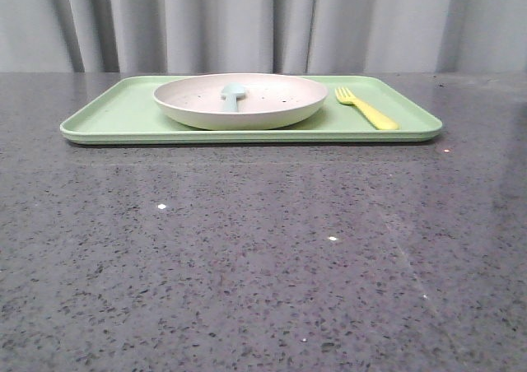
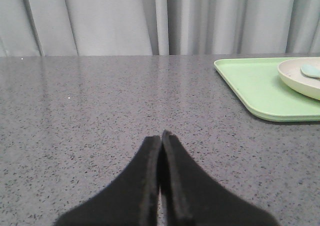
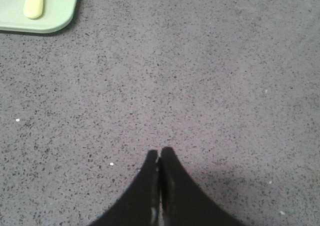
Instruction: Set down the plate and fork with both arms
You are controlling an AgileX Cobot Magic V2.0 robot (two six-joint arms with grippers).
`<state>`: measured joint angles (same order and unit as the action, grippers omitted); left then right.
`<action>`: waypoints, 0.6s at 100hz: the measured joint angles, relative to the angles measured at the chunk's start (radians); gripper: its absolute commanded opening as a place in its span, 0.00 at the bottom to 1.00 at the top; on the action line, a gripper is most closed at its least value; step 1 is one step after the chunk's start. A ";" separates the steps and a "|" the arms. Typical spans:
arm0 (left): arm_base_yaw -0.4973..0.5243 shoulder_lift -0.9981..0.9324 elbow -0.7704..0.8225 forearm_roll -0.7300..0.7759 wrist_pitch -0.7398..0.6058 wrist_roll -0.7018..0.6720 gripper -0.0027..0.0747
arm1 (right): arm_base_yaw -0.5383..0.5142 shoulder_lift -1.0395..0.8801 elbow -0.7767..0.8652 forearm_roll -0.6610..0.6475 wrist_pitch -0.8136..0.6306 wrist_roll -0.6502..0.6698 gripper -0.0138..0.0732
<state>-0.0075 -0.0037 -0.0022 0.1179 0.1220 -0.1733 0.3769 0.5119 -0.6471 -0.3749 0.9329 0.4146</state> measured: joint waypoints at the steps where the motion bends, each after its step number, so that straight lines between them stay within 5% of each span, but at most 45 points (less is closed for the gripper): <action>1: 0.000 0.000 0.000 0.000 0.000 0.000 0.01 | 0.000 0.000 0.000 0.000 0.000 0.000 0.08; 60: 0.000 0.000 0.000 0.000 0.001 0.000 0.01 | -0.017 -0.016 0.006 -0.037 -0.109 -0.017 0.08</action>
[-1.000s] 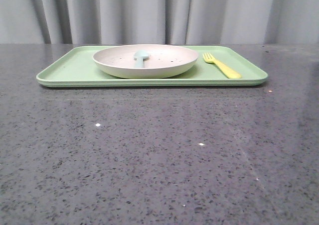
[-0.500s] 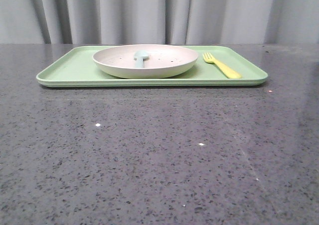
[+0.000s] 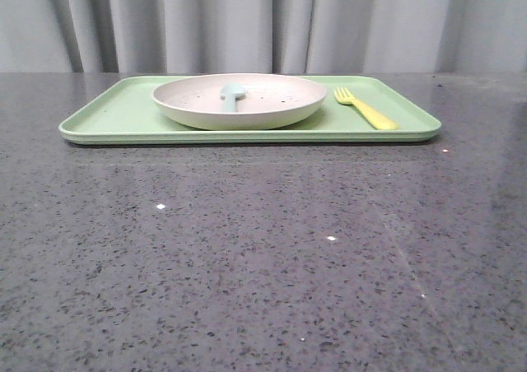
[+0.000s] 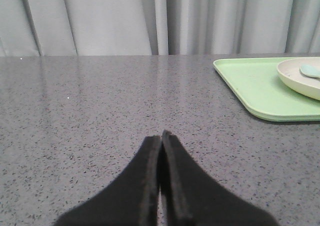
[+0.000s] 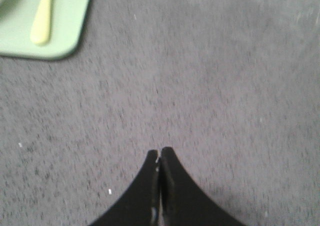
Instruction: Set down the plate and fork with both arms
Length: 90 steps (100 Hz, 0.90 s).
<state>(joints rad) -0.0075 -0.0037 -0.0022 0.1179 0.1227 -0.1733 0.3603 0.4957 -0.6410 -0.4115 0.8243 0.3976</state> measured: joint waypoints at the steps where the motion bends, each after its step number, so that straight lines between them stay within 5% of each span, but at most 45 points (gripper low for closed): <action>1: 0.000 0.000 0.000 0.000 0.000 0.000 0.01 | -0.002 -0.004 0.000 0.000 -0.011 -0.002 0.08; 42: 0.000 0.000 0.000 0.000 0.000 0.000 0.01 | -0.209 -0.172 0.230 0.054 -0.321 -0.075 0.08; 78: 0.000 0.000 0.000 -0.002 0.002 0.000 0.01 | -0.219 -0.193 0.279 0.075 -0.399 -0.081 0.08; 90: 0.000 0.000 0.000 -0.002 0.002 0.000 0.01 | -0.219 -0.193 0.298 0.145 -0.464 -0.172 0.08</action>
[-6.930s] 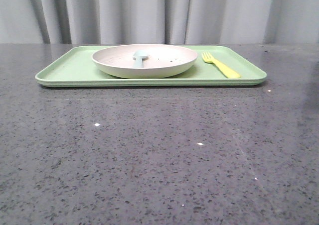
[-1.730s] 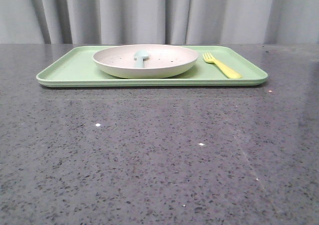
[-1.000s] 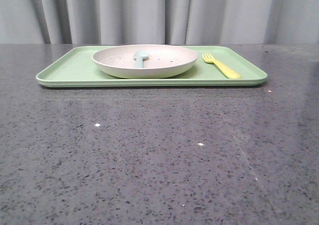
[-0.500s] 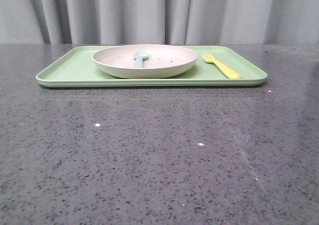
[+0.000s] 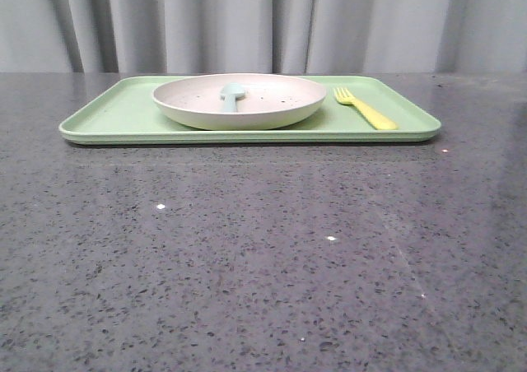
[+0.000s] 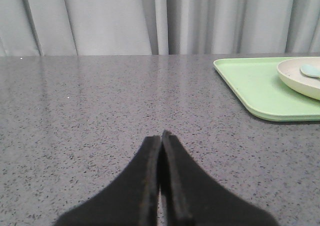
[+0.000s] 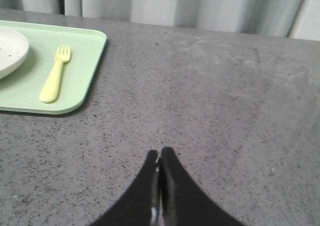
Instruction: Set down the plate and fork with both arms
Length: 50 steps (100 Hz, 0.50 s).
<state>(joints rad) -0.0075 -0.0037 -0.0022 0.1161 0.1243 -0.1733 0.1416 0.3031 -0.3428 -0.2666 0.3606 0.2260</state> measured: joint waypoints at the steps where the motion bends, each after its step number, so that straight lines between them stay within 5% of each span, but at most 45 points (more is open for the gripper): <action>1: 0.000 0.000 0.000 0.000 0.000 0.000 0.01 | 0.000 0.000 0.005 0.013 -0.004 -0.008 0.08; 19: 0.000 0.000 0.000 0.000 0.000 0.000 0.01 | -0.003 -0.029 0.070 0.130 -0.076 -0.152 0.08; 50: 0.000 0.000 0.000 0.000 0.000 0.000 0.01 | -0.029 -0.207 0.202 0.171 -0.162 -0.171 0.08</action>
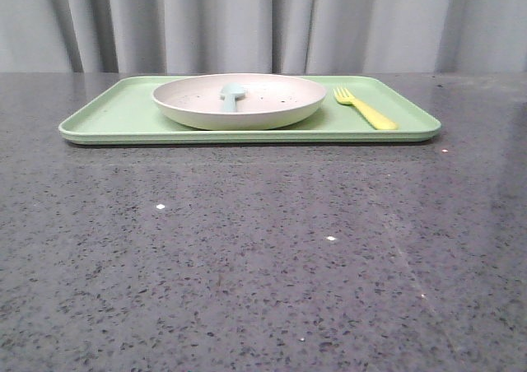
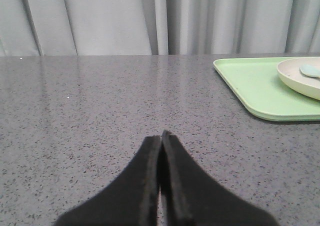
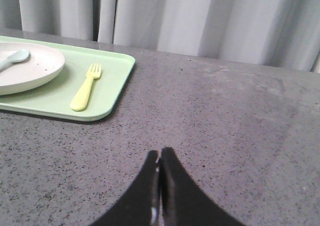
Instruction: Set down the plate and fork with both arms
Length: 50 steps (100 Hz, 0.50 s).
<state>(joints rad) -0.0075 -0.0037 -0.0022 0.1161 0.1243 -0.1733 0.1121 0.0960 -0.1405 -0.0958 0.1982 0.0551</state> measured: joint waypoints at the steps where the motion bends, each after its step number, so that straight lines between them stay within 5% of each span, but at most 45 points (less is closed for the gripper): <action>1: 0.000 0.000 0.000 0.000 0.000 0.000 0.01 | -0.002 -0.004 0.003 0.000 -0.003 0.000 0.08; 50: 0.000 0.000 0.000 0.000 0.000 0.000 0.01 | -0.048 -0.106 0.167 0.044 -0.098 0.000 0.08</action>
<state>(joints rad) -0.0075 -0.0037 -0.0022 0.1161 0.1243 -0.1733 0.0641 -0.0097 0.0262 -0.0522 0.1007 0.0551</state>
